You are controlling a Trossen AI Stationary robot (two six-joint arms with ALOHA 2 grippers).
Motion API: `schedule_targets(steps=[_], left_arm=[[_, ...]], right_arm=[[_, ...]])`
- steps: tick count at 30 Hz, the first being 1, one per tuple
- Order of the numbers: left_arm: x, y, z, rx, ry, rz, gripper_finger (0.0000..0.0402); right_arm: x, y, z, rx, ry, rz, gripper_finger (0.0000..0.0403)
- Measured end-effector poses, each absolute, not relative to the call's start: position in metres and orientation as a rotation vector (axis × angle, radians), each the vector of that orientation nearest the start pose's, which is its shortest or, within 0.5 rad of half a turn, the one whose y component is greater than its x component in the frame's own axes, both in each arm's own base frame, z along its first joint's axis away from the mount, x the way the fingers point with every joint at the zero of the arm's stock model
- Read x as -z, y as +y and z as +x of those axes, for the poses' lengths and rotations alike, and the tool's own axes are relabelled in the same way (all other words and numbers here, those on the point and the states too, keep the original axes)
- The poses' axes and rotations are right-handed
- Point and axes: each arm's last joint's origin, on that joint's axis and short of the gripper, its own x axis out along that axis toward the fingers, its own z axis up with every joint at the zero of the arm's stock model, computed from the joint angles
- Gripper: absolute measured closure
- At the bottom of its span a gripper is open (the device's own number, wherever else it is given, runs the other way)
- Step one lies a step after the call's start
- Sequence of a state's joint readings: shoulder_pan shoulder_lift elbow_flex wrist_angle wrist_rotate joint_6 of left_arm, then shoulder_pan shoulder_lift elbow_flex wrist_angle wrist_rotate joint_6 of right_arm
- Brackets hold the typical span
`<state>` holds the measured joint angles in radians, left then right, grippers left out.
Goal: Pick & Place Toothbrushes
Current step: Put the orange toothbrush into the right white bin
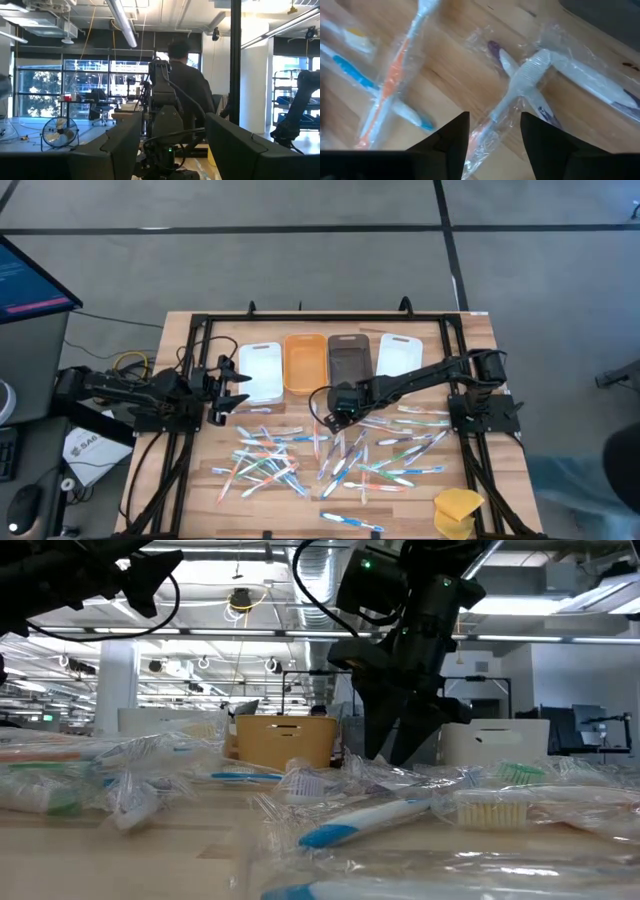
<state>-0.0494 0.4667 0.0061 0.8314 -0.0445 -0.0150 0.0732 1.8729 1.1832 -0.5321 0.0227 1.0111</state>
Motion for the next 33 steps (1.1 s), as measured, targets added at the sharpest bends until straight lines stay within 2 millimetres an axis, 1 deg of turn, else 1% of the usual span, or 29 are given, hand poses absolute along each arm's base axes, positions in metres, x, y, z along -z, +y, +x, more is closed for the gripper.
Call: schedule_targets(steps=[19, 24, 29, 33], left_arm=[[-0.2022, -0.0047, 0.1204, 0.008, -0.371, -0.033, 0.0189], [-0.2022, -0.0047, 0.1204, 0.008, -0.371, -0.034, 0.0189], [-0.2022, -0.0047, 0.1204, 0.008, -0.37, -0.034, 0.0189], [-0.2022, -0.0047, 0.1204, 0.008, -0.37, -0.034, 0.0189]], right_arm=[[-0.1554, 0.0234, 0.3587, 0.566, 1.113, 0.773, 0.0305], [-0.1555, 0.0234, 0.3589, 0.56, 1.113, 0.765, 0.034], [-0.1556, 0.0233, 0.3589, 0.542, 1.119, 0.739, 0.0392], [-0.1557, 0.0228, 0.3585, 0.536, 1.124, 0.727, 0.0397]])
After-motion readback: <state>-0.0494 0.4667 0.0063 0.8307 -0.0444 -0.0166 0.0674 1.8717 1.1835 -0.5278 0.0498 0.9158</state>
